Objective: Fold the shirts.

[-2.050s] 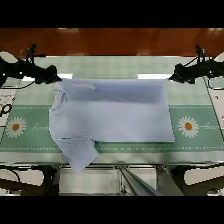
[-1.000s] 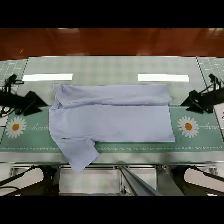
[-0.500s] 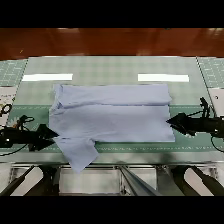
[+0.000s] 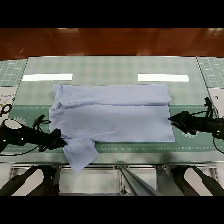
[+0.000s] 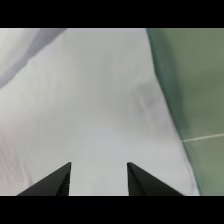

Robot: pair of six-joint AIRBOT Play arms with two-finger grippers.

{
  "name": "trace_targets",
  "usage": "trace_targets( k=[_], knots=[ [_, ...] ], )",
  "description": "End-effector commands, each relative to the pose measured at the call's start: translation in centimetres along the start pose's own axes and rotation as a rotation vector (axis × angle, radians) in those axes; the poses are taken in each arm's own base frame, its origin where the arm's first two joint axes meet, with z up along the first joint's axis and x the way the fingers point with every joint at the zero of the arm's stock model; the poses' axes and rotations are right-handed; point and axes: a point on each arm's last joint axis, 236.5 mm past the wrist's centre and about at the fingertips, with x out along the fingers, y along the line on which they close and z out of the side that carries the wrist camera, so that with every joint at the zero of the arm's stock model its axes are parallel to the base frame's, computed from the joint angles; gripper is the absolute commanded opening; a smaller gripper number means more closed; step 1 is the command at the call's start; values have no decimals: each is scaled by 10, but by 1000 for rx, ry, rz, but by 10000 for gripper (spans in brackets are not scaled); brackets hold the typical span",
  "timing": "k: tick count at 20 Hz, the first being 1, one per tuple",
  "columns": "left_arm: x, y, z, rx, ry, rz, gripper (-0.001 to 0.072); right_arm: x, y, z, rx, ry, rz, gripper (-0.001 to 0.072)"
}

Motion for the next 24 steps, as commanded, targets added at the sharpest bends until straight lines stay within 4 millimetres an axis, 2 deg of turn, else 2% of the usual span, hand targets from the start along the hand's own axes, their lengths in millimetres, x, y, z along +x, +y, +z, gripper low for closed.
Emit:
trace_targets(
  k=[1, 3, 5, 7, 10, 12, 15, 18, 19, 20, 22, 24],
  knots=[
    [3, -5, -2, 43, 12, 3, 29, -26, -35, 15, 101, -59, -64, 407],
    [3, -11, -1, 52, 6, -24, 29, -30, -74, -9, 217, 3, -193, 407],
    [2, -24, 2, 61, -8, -79, 29, -25, -88, -35, 266, 84, -243, 407],
    [1, -33, 4, 60, -21, -118, 29, -20, -87, -44, 284, 103, -227, 407],
    [1, -34, 7, 65, -31, -120, 29, -18, -91, -48, 293, 128, -235, 407],
    [1, -34, 8, 65, -35, -120, 29, -10, -93, -59, 300, 198, -234, 407],
    [1, -34, 8, 65, -35, -120, 29, 12, -78, -69, 247, 293, -189, 407],
    [1, -34, 8, 65, -35, -120, 29, 33, -58, -57, 205, 264, -133, 394],
    [1, -34, 8, 65, -36, -120, 29, 36, -51, -52, 179, 255, -113, 251],
    [0, -35, 9, 76, -38, -120, 29, 36, -44, -46, 145, 244, -92, 39],
    [-8, -40, 17, 108, -66, -122, 29, 31, -29, -32, 89, 223, -49, 25],
    [-27, -52, 39, 142, -134, -127, 29, 20, -20, -16, 38, 212, -51, 25]
  ],
)
